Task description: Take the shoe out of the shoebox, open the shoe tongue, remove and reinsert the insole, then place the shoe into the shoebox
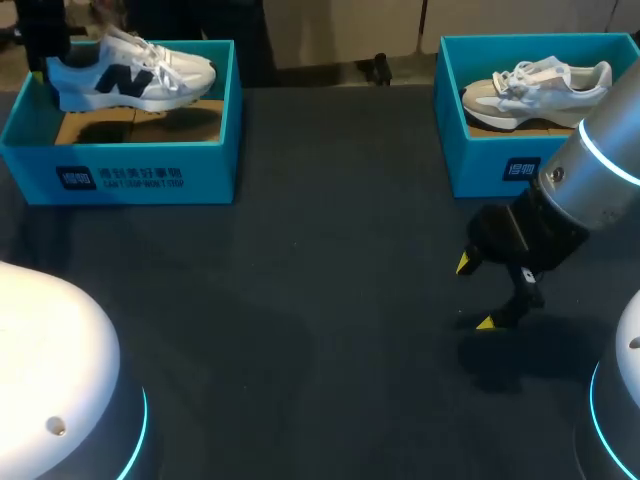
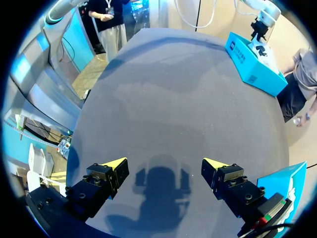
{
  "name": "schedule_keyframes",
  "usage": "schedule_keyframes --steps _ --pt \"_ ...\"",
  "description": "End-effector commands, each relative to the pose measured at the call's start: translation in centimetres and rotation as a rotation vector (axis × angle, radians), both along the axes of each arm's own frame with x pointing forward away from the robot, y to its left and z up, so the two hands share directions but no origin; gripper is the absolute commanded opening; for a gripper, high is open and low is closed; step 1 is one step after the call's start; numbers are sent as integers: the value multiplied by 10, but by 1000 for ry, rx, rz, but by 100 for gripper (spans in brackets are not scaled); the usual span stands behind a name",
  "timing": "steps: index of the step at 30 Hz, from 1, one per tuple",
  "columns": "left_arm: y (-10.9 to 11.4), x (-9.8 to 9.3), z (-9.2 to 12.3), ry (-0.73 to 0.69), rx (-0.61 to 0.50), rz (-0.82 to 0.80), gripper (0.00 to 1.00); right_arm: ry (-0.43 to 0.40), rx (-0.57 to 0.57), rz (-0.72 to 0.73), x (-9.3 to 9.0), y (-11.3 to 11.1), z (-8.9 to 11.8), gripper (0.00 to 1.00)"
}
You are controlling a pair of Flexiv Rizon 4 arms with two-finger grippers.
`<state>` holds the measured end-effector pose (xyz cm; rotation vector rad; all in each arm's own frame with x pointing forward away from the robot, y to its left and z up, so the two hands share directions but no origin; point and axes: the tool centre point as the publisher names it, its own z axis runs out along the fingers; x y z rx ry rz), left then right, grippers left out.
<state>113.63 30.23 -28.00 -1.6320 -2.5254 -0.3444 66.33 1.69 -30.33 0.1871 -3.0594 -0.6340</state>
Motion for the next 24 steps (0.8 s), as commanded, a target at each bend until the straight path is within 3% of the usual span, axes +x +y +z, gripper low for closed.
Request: schedule_keyframes --steps 1,4,24 --pt "2 3 -7 10 -1 5 0 -2 -2 0 -1 0 -1 100" --pt "3 1 -11 17 -5 10 0 -2 -2 0 -1 0 -1 100" --pt "6 -62 -11 57 -23 -42 0 -2 -2 0 -1 0 -1 100"
